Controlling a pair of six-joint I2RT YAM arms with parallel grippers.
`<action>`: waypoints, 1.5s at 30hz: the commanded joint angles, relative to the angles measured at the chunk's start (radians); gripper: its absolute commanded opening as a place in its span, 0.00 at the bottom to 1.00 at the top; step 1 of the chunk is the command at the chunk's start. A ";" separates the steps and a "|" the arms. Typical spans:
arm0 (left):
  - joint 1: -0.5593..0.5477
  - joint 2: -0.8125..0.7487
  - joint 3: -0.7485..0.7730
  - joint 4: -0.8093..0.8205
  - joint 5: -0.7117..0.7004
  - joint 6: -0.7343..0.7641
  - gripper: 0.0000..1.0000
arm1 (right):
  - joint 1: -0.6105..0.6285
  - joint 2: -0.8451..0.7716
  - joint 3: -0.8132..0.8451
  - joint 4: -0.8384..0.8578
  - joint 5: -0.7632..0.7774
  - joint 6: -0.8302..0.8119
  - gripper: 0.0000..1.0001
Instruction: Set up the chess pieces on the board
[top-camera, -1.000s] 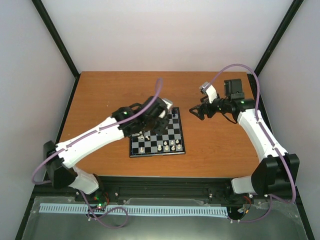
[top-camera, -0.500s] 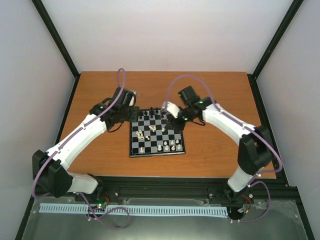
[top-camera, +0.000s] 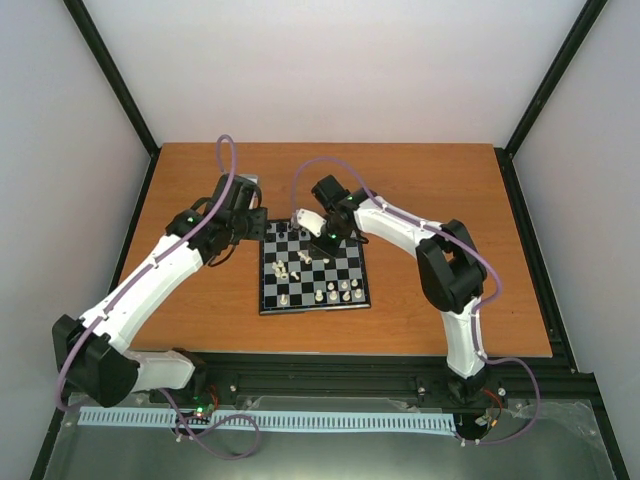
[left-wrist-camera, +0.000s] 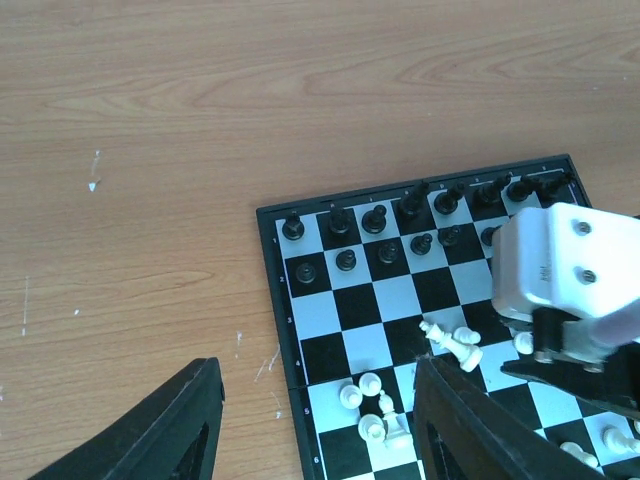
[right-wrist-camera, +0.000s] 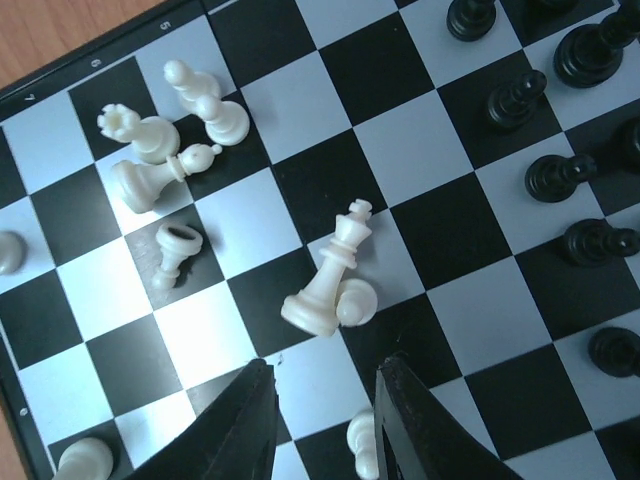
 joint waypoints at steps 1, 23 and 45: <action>0.011 -0.038 0.007 0.017 -0.034 -0.018 0.56 | 0.022 0.054 0.083 -0.053 0.030 0.014 0.26; 0.011 -0.052 0.004 0.016 -0.017 -0.010 0.56 | 0.067 0.180 0.181 -0.112 0.090 0.041 0.28; 0.011 -0.040 0.005 0.013 0.004 -0.005 0.56 | 0.094 0.185 0.150 -0.120 0.129 0.053 0.37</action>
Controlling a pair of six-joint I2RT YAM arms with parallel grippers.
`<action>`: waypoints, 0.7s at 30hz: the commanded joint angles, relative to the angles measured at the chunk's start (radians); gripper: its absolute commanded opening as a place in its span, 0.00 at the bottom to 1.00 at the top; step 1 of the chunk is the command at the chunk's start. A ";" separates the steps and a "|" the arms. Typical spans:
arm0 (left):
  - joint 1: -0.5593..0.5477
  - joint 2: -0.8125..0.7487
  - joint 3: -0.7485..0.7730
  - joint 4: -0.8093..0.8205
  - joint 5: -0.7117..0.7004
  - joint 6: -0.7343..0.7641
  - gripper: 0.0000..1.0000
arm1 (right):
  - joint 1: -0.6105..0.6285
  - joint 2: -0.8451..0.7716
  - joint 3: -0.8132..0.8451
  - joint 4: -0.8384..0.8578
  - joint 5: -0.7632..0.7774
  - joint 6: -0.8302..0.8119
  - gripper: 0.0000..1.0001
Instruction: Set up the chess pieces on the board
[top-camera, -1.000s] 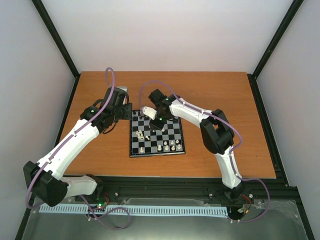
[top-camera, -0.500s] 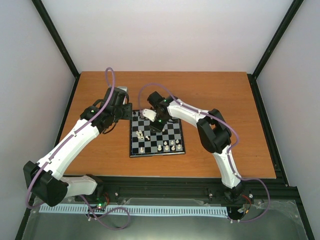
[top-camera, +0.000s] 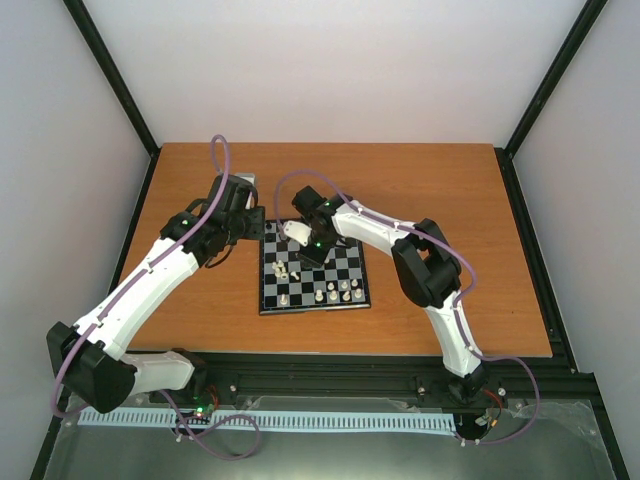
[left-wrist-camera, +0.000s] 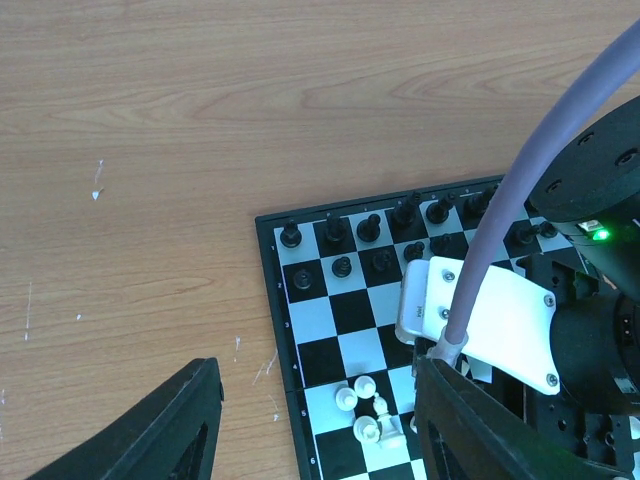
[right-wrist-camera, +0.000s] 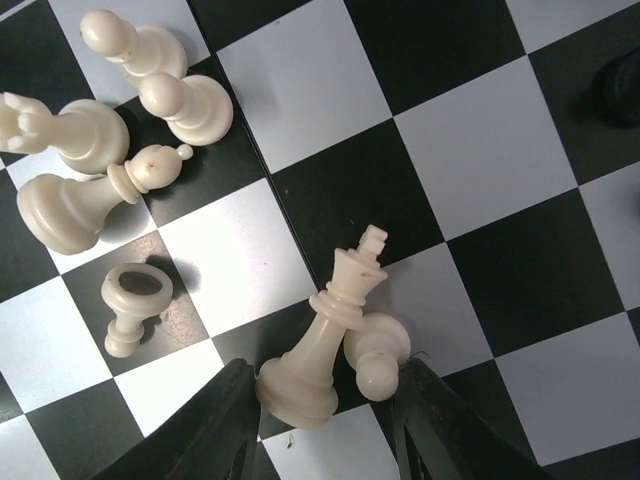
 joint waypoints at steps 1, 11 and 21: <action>0.009 -0.001 0.005 0.013 0.009 0.000 0.56 | 0.017 0.015 -0.008 -0.011 0.013 0.012 0.37; 0.009 0.001 0.004 0.011 0.018 0.002 0.56 | 0.017 -0.048 -0.027 -0.029 0.028 0.034 0.50; 0.009 0.003 0.005 0.010 0.019 -0.002 0.56 | 0.018 -0.112 -0.009 -0.037 -0.025 0.073 0.40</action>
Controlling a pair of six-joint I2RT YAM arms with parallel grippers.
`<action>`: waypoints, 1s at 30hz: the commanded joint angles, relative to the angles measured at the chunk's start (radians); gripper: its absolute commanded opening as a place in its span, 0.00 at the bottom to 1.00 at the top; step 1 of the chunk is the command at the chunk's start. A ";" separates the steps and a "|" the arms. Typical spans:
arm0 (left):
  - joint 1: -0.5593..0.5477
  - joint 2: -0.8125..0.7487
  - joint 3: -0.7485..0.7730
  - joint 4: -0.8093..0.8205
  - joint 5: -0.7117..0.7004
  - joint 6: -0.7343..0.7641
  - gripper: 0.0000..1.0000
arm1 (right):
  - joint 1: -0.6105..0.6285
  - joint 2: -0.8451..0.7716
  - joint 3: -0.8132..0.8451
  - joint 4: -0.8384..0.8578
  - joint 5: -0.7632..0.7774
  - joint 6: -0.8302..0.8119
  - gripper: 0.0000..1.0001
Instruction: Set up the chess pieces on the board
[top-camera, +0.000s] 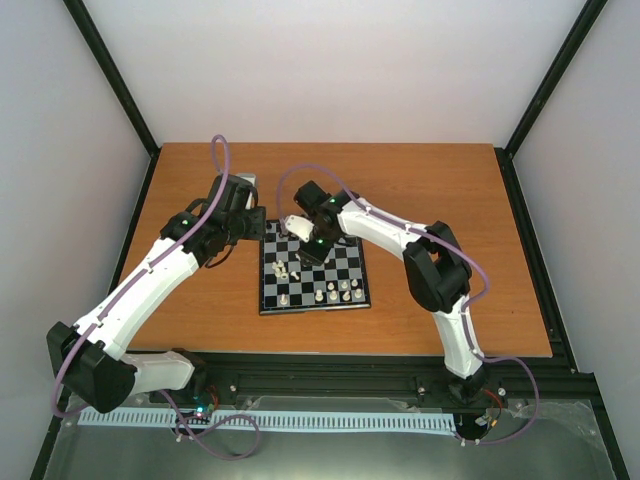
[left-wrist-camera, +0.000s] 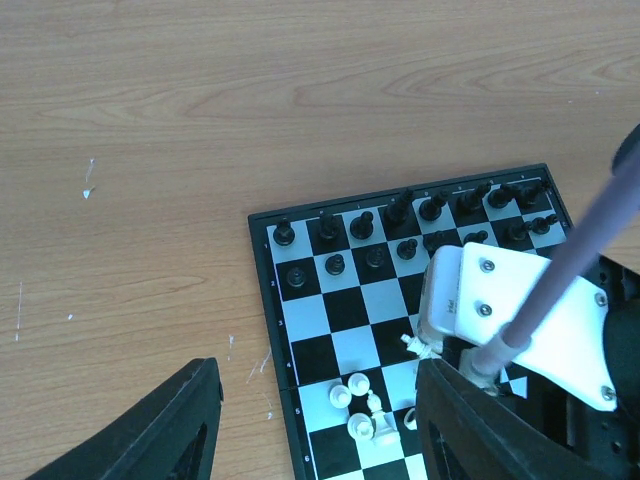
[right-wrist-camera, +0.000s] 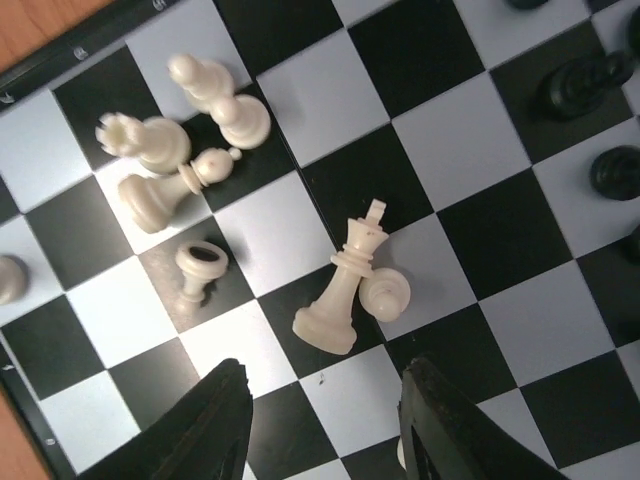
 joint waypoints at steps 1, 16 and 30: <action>0.009 0.003 0.005 0.009 0.003 -0.003 0.57 | 0.014 -0.033 0.020 -0.017 -0.038 0.027 0.38; 0.009 0.009 0.005 0.009 -0.003 0.001 0.57 | 0.026 0.052 0.070 -0.020 -0.021 0.030 0.27; 0.009 0.014 0.006 0.009 0.003 0.001 0.57 | 0.027 0.112 0.092 -0.017 0.022 0.038 0.31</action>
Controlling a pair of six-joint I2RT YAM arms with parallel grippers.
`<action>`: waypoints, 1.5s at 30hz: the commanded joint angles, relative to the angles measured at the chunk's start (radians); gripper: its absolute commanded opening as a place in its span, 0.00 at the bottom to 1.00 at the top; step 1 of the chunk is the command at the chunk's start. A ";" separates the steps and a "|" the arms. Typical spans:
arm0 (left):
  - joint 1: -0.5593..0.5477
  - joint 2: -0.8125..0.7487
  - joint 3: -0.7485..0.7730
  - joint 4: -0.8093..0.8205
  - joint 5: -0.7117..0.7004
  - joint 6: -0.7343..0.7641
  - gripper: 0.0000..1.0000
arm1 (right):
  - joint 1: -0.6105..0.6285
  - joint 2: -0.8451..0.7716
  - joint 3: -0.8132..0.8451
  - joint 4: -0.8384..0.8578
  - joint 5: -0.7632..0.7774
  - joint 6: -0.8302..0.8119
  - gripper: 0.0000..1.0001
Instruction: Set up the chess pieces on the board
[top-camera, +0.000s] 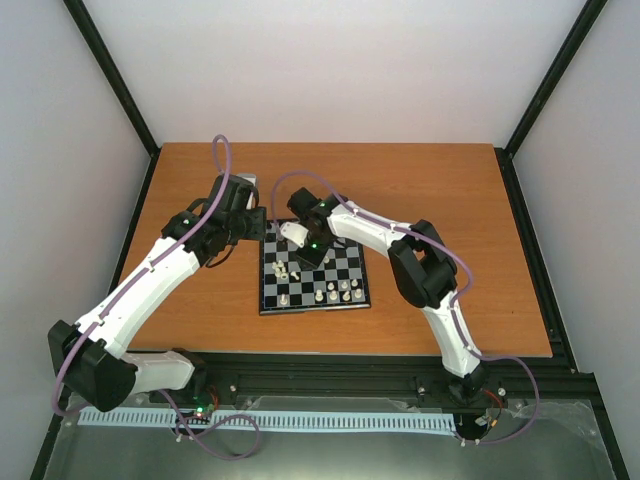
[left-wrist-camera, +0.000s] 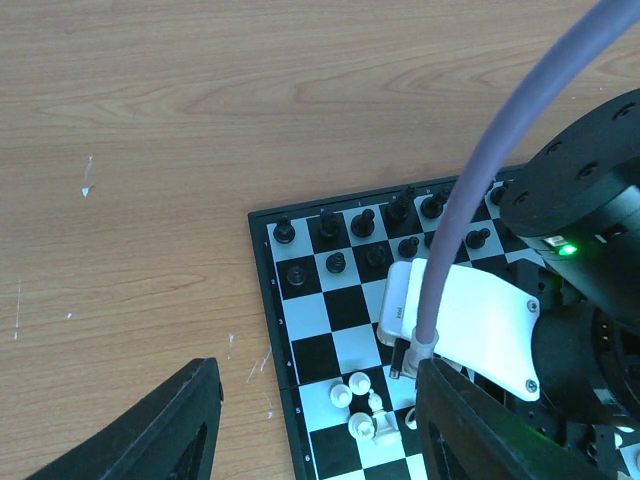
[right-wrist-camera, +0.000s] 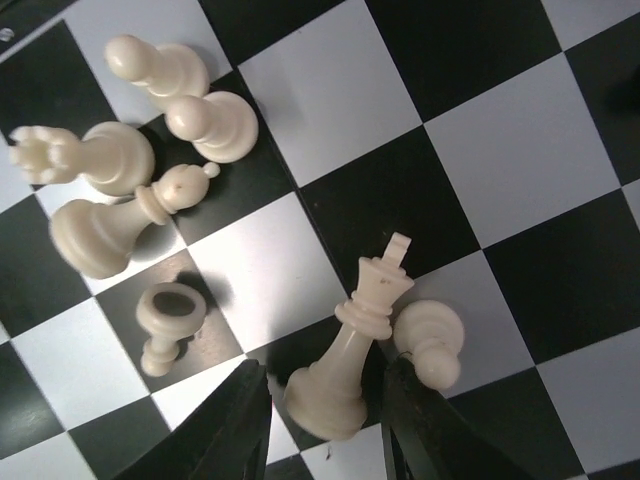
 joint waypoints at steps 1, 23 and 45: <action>0.009 0.006 0.005 0.008 0.003 0.001 0.56 | 0.010 0.034 0.034 0.003 0.034 0.012 0.31; 0.016 0.010 0.002 0.012 0.022 -0.019 0.57 | 0.007 -0.221 -0.182 0.071 -0.091 -0.038 0.16; 0.089 0.068 -0.247 0.534 0.817 -0.495 0.52 | -0.149 -0.559 -0.434 0.247 -0.320 -0.047 0.16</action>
